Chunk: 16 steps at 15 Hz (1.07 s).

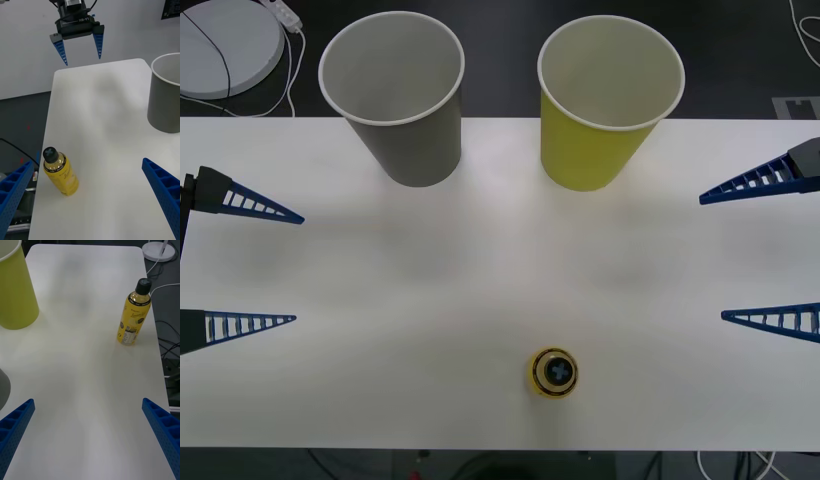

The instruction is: Put the can into the green bin and the plastic bottle into the gray bin

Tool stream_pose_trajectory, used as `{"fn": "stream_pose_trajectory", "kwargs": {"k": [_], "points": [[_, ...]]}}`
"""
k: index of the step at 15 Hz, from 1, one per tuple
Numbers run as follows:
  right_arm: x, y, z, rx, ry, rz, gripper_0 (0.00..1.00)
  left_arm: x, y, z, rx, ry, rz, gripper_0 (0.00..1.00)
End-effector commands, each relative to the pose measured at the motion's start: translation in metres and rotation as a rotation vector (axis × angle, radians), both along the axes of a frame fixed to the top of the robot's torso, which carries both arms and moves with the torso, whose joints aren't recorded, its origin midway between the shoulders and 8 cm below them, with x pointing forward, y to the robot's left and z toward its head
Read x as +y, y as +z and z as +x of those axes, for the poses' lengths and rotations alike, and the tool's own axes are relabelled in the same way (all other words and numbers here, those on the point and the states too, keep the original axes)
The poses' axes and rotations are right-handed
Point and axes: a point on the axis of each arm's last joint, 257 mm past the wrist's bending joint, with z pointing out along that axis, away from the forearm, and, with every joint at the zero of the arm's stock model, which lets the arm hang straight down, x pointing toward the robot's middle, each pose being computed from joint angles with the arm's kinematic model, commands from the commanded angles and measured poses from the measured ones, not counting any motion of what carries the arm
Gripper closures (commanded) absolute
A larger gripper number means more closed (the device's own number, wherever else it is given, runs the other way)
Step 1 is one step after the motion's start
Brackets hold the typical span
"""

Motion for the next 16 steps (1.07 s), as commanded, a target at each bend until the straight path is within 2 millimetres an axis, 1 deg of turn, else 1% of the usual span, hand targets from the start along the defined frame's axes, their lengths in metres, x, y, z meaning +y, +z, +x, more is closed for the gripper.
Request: {"fn": "stream_pose_trajectory", "kwargs": {"k": [1,5,6,8,10,13,16], "points": [[-0.009,-0.019,-0.007,0.016,0.027,-0.019,0.00,0.000,0.000,0.000,0.000,0.000,0.000,0.00],[-0.025,-0.049,-0.012,0.011,0.026,-0.021,0.00,0.000,0.000,0.000,0.000,0.000,0.000,0.00],[-0.032,-0.060,-0.016,0.011,0.024,-0.027,0.00,0.000,0.000,0.000,0.000,0.000,0.000,0.00],[-0.041,-0.075,-0.022,0.013,0.016,-0.033,0.00,0.000,0.000,0.000,0.000,0.000,0.000,0.00],[-0.045,-0.089,-0.025,0.008,0.003,-0.039,0.00,0.000,0.000,0.000,0.000,0.000,0.000,0.00],[-0.045,-0.115,-0.027,0.014,-0.007,-0.032,0.00,0.000,0.000,0.000,0.000,0.000,0.000,0.00],[-0.050,-0.141,-0.027,0.002,-0.009,-0.031,0.00,0.000,0.000,0.000,0.000,0.000,0.000,0.00]]}}
